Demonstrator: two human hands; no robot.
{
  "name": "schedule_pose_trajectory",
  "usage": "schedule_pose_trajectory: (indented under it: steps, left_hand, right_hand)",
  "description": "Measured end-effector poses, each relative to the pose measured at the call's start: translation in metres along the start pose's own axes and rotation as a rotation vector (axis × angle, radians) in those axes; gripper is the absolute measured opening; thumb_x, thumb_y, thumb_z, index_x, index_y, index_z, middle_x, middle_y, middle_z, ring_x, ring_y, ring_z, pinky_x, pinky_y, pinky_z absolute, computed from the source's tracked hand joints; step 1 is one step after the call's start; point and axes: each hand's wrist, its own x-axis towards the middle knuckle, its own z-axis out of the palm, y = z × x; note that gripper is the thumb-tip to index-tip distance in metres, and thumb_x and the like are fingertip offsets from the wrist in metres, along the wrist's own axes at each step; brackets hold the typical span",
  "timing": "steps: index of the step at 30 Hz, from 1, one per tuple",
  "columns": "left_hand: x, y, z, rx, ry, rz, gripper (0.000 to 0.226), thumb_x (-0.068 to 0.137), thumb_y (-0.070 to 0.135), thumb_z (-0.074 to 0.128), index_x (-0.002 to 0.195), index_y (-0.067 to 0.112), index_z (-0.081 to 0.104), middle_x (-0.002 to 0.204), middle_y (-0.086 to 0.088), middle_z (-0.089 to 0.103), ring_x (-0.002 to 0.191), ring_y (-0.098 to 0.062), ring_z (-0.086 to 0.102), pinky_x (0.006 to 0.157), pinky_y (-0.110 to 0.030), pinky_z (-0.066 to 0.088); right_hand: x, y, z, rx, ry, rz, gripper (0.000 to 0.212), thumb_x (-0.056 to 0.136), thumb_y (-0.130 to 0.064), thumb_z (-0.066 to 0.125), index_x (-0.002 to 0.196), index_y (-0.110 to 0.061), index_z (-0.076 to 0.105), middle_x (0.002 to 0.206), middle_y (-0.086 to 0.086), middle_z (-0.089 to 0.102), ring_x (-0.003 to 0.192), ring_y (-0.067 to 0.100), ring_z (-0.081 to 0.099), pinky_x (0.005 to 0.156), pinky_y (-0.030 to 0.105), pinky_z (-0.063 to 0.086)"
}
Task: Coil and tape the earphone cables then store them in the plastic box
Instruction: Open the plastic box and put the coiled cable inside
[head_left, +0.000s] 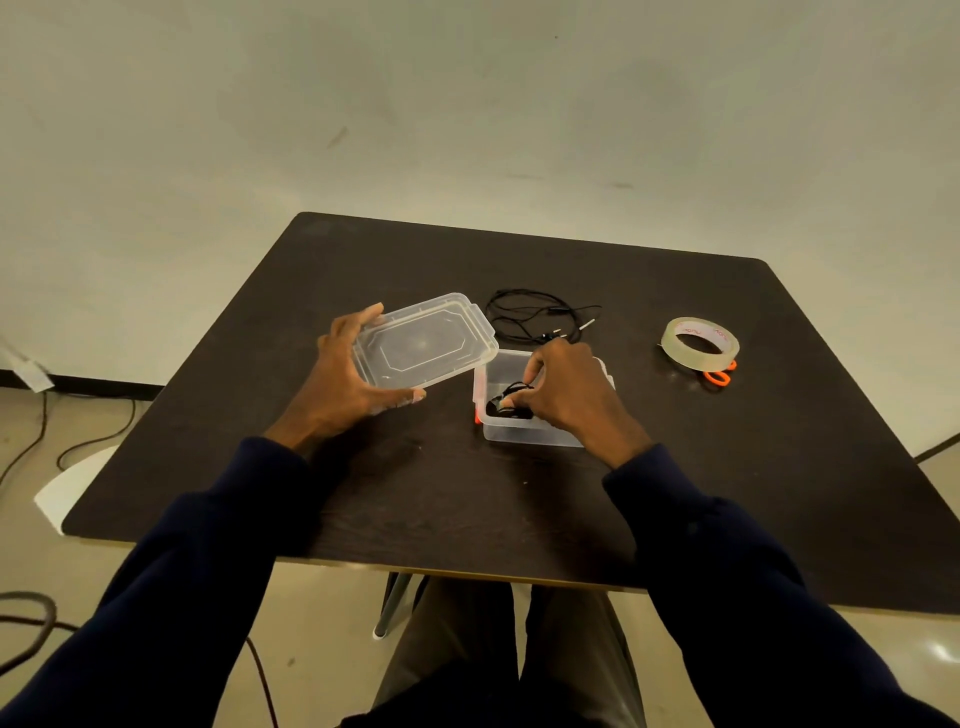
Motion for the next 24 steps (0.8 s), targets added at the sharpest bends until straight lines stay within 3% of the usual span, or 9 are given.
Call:
schedule_pose_trajectory:
  steps: [5,9,12,18,24]
  left_hand:
    - [-0.001,0.0,-0.001,-0.007,-0.009,0.006,0.12,0.057,0.044,0.092,0.158,0.02,0.032,0.158,-0.003,0.034,0.143,-0.022,0.036,0.118,-0.049,0.04]
    - [-0.003,-0.002,-0.002,-0.019,-0.003,0.005,0.123,0.052,0.05,0.089,0.158,0.02,0.032,0.157,-0.002,0.034,0.143,-0.02,0.036,0.117,-0.046,0.04]
    - [-0.003,-0.003,-0.001,-0.028,-0.004,0.005,0.123,0.053,0.05,0.089,0.158,0.02,0.032,0.158,-0.002,0.034,0.143,-0.02,0.036,0.117,-0.047,0.04]
    - [0.0,-0.002,0.004,-0.019,-0.025,0.04,0.122,0.054,0.05,0.089,0.157,0.022,0.032,0.157,0.0,0.033,0.139,-0.014,0.035,0.113,-0.038,0.039]
    - [0.005,-0.003,0.008,0.03,-0.011,0.048,0.121,0.056,0.051,0.091,0.157,0.022,0.032,0.157,0.0,0.034,0.137,-0.012,0.032,0.113,-0.041,0.038]
  right_hand:
    - [-0.01,0.006,-0.006,0.112,0.075,-0.031,0.036,0.08,-0.047,0.083,0.095,-0.015,0.078,0.091,-0.001,0.076,0.079,0.01,0.07,0.074,0.031,0.061]
    - [-0.018,0.014,-0.018,0.174,0.147,-0.055,0.017,0.086,-0.033,0.081,0.087,-0.016,0.078,0.073,-0.01,0.067,0.067,0.0,0.066,0.067,0.02,0.058]
    - [-0.024,0.022,-0.027,0.182,0.192,-0.052,0.005,0.088,-0.016,0.08,0.084,-0.016,0.078,0.068,-0.013,0.066,0.064,0.0,0.068,0.069,0.023,0.062]
    - [-0.026,0.042,-0.037,0.094,0.303,0.004,0.004,0.089,-0.005,0.076,0.091,-0.007,0.079,0.083,0.006,0.076,0.06,-0.002,0.057,0.06,0.01,0.042]
    - [-0.031,0.051,-0.032,0.026,0.306,0.068,0.033,0.086,-0.019,0.082,0.115,-0.006,0.073,0.106,0.013,0.074,0.085,0.016,0.061,0.077,0.029,0.049]
